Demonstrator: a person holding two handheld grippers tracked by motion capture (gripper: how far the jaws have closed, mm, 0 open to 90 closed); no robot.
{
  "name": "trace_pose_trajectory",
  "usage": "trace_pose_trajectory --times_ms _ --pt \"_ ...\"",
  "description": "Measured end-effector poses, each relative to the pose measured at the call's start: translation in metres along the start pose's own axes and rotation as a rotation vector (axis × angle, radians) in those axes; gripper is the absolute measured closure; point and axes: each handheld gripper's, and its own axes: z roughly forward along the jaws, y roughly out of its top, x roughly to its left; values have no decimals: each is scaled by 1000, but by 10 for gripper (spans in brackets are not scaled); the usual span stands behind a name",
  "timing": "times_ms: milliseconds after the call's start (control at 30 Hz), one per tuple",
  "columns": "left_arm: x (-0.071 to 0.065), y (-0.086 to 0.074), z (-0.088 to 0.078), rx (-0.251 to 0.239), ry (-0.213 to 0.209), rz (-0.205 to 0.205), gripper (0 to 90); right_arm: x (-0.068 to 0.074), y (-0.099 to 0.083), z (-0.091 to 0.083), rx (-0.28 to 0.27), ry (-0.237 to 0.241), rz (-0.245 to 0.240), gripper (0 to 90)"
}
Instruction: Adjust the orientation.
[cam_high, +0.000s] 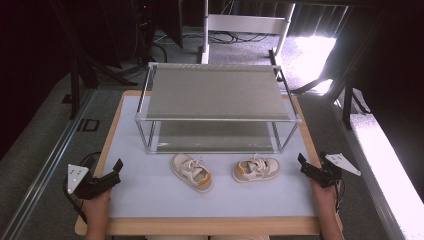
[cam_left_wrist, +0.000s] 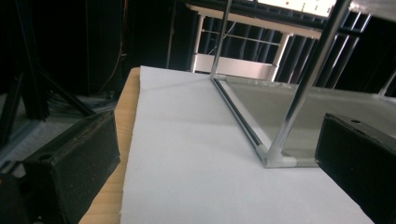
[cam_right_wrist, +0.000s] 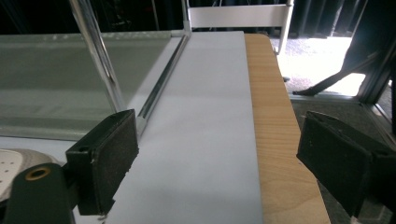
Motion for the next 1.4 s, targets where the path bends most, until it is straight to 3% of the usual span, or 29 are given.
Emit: trace_pose_trajectory --times_ms 167,333,433,600,700,733,767,1067,1233,1400 --pt "0 2 1 17 -23 -23 0 1 0 -1 -3 5 -1 119" --pt "-4 7 4 82 -42 15 0 10 0 0 6 29 -73 119" --pt "-7 12 7 154 -89 54 0 12 0 1 18 34 -94 119" --pt "-19 24 6 184 -166 86 0 8 0 1 24 55 -57 119" --pt "-29 33 10 243 -221 131 0 9 0 2 27 59 -68 121" --pt "-29 33 10 243 -221 131 0 9 0 2 27 59 -68 121" --pt "-36 40 11 279 -243 157 0 9 0 2 29 59 -70 120" --pt "-71 64 18 406 -350 241 0 10 0 2 31 64 -87 133" --pt "-97 71 20 447 -405 312 0 10 0 2 32 65 -88 134" --pt "-117 72 24 487 -461 355 0 10 0 2 32 66 -87 135"
